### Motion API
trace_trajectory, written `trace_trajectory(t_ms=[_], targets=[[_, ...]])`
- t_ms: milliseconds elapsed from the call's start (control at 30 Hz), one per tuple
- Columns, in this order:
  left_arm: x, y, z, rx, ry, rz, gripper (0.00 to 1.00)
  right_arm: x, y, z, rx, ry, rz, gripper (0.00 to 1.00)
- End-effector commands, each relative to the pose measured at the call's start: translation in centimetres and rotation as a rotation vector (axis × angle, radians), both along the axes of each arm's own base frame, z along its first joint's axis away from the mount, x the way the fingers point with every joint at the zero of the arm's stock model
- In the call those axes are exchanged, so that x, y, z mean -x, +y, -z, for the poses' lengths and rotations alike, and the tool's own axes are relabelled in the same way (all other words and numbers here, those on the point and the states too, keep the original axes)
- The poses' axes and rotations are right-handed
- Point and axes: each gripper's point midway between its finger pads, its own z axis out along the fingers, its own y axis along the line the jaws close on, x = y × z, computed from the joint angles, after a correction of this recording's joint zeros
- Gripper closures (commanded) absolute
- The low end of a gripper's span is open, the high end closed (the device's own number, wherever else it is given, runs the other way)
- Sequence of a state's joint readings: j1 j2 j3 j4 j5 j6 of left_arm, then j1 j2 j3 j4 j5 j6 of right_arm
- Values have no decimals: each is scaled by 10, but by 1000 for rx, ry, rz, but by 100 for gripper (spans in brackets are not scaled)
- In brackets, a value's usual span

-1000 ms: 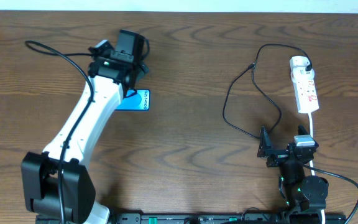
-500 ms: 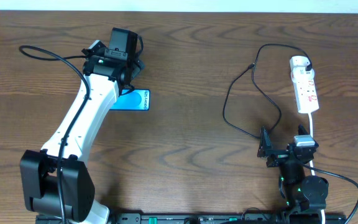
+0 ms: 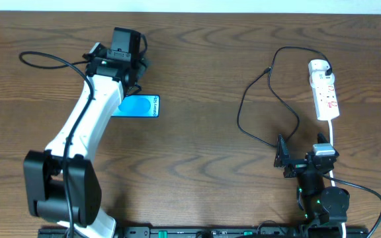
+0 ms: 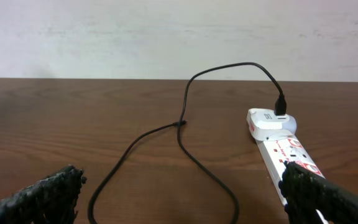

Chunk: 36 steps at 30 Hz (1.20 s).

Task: Plug charger to phone and switch on socket
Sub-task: 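Lower the left gripper and grasp the phone's top edge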

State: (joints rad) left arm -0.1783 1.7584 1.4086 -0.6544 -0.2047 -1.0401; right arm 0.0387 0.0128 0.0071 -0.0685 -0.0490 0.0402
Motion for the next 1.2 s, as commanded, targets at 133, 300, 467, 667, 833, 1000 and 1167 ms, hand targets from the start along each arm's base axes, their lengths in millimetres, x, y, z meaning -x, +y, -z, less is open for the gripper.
trace_trajectory(t_ms=[133,300,467,667,833,1000,1167], targets=[[2,4,51,90,107,-165,2,0,0,1,5,3,0,1],[8,-1,76,136,171,-218,3,0,0,1,5,3,0,1],[23,0,90,160,235,-330,2,0,0,1,5,3,0,1],[23,0,99,172,244,-371,3,0,0,1,5,3,0,1],[25,-1,116,175,274,-386,2,0,0,1,5,3,0,1],[21,-3,128,179,278,-385,2,0,0,1,5,3,0,1],[21,-6,138,188,297,-381,2,0,0,1,5,3,0,1]])
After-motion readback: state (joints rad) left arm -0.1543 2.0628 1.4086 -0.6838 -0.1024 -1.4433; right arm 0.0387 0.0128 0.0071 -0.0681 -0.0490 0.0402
